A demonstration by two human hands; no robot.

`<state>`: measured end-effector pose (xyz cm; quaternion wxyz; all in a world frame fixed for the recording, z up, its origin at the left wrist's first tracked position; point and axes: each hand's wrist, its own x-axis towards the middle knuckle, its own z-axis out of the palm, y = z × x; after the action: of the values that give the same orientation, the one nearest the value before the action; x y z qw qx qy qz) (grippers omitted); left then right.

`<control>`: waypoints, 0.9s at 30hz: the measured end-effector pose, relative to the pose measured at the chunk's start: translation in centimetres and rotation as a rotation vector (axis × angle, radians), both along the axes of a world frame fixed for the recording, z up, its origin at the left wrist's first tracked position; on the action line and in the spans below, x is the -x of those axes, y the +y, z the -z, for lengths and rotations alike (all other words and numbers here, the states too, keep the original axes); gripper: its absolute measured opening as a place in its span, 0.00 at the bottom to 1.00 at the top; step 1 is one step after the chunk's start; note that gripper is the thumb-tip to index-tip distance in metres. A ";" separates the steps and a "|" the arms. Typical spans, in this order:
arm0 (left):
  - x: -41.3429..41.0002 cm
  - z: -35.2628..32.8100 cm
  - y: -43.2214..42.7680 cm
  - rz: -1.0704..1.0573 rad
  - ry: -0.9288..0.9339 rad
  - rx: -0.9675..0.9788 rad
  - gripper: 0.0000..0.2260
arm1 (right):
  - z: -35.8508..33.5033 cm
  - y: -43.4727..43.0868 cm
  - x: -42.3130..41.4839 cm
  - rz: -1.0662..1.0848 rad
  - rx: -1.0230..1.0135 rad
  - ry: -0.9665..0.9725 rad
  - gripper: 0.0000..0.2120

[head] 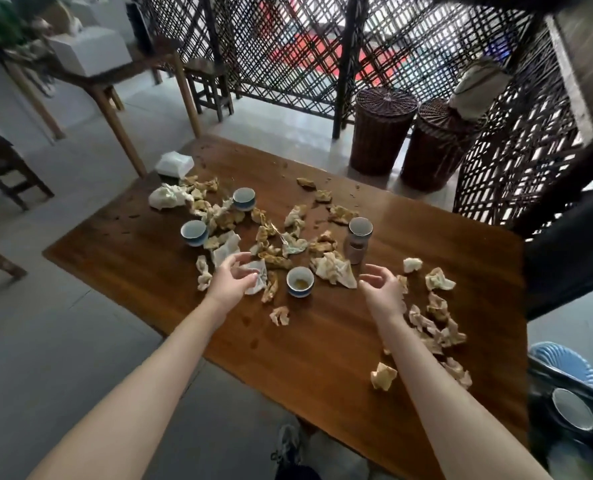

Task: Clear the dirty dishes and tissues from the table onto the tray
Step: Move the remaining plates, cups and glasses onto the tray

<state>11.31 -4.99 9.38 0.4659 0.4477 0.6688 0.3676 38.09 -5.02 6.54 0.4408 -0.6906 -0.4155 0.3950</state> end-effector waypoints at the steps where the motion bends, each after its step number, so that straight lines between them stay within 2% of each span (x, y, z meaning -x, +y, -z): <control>1: 0.2 -0.1 1.5 0.011 0.006 0.011 0.18 | 0.1 1.1 0.1 0.008 0.018 0.006 0.13; 9: -0.2 1.6 11.0 0.090 0.037 0.089 0.18 | 2.2 9.5 -0.5 0.063 0.139 -0.022 0.15; 14: -1.0 3.7 14.2 0.089 0.028 0.082 0.16 | 5.5 12.3 -0.7 0.072 0.220 -0.038 0.28; 18: -1.6 5.0 15.8 0.065 -0.005 0.051 0.15 | 7.7 14.3 -0.9 0.111 0.279 -0.086 0.33; 27: 0.1 6.1 18.4 0.150 0.006 0.045 0.11 | 9.7 16.6 0.8 0.231 0.267 -0.051 0.27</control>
<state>11.16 13.42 3.27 0.5003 0.4870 0.6428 0.3151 37.31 11.57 -3.21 0.3771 -0.7958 -0.2885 0.3759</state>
